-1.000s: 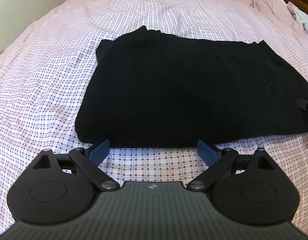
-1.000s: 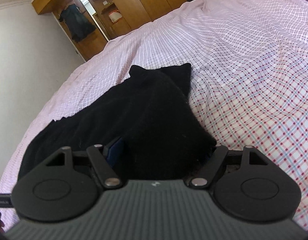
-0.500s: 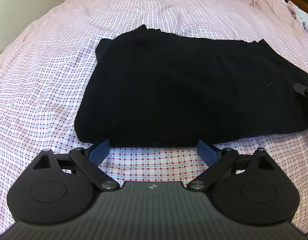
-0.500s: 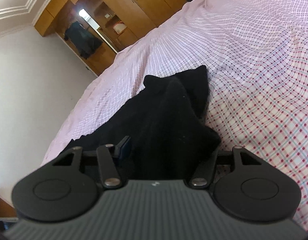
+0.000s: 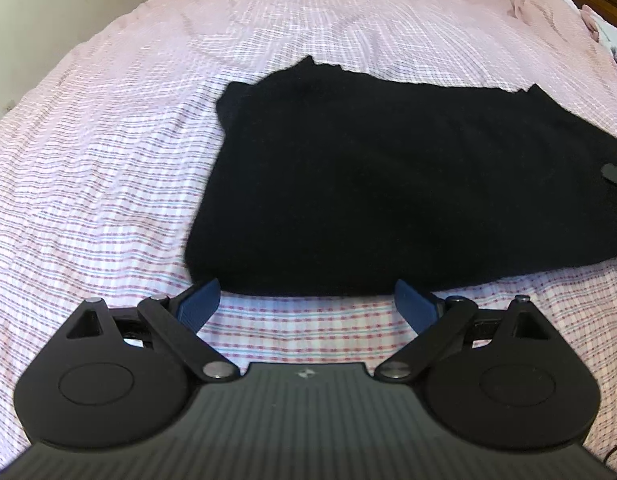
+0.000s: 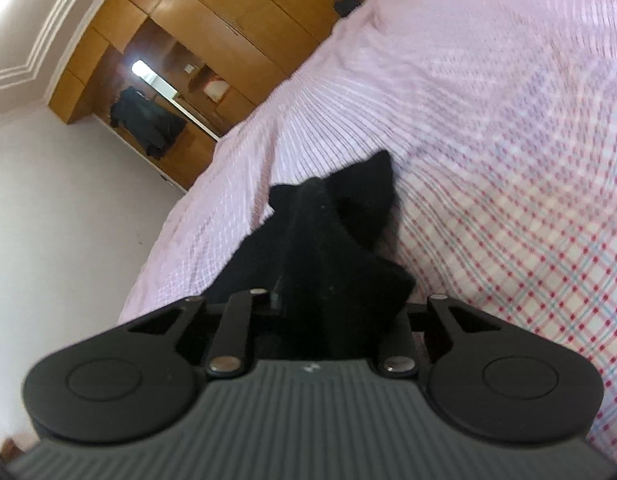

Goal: Fold small clothes

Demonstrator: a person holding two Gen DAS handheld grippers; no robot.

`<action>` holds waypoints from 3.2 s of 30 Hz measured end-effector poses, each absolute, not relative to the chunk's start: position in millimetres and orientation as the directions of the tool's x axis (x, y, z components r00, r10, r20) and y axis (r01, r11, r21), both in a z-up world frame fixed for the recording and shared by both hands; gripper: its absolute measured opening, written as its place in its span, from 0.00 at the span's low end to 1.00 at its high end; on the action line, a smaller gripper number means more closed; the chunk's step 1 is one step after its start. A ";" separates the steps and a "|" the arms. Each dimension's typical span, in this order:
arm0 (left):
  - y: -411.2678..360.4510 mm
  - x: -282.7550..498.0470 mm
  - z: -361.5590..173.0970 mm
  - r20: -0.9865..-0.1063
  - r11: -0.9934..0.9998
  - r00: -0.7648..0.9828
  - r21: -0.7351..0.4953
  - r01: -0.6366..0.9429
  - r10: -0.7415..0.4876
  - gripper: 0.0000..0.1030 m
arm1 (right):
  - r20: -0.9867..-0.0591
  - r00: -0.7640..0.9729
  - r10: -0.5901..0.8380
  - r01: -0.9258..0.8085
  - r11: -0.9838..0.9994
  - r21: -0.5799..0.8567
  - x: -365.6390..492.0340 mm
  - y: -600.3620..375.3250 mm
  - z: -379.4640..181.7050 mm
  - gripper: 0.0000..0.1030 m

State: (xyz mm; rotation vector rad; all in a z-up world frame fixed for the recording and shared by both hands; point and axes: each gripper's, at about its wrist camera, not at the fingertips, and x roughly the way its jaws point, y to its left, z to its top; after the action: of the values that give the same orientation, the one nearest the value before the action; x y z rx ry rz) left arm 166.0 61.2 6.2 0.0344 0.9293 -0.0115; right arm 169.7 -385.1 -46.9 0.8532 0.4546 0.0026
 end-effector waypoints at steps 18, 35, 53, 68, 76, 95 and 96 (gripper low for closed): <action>129.0 155.6 16.9 -0.781 0.997 0.622 -0.003 -0.077 0.046 0.94 | -0.321 0.920 0.226 0.028 0.778 0.627 205.3 -312.0 49.1 0.25; 199.2 133.3 13.1 -0.778 0.981 0.620 -0.026 -0.193 0.102 0.94 | -0.459 0.796 0.394 -0.307 0.917 0.254 252.7 -116.2 31.4 0.25; 232.3 131.6 23.6 -0.759 0.976 0.641 -0.036 -0.215 0.114 0.94 | -0.499 0.767 0.403 -0.512 0.854 -0.098 220.3 -49.3 14.2 0.43; 166.5 160.7 73.8 -0.676 1.000 0.736 -0.005 -0.017 0.009 0.94 | -0.415 0.740 0.530 -0.419 0.845 0.332 151.5 -169.7 38.2 0.49; 109.8 197.3 86.5 -0.615 0.989 0.786 0.067 0.134 -0.065 0.94 | -0.387 0.821 0.420 -0.188 0.838 0.512 160.8 -231.4 26.9 0.51; 64.4 270.6 40.3 -0.569 0.975 0.802 0.003 0.222 -0.181 0.08 | -0.403 0.800 0.444 -0.121 0.779 0.616 170.0 -251.0 -8.6 0.51; 72.1 269.1 45.9 -0.544 0.984 0.825 -0.007 0.179 -0.154 0.08 | -0.401 0.801 0.444 -0.124 0.779 0.614 168.5 -251.4 -8.9 0.51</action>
State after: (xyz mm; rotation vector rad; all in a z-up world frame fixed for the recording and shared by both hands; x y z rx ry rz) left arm 269.1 72.1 45.9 0.0448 0.5737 -0.1772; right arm 168.5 -251.4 -8.9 0.6053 0.5649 0.3249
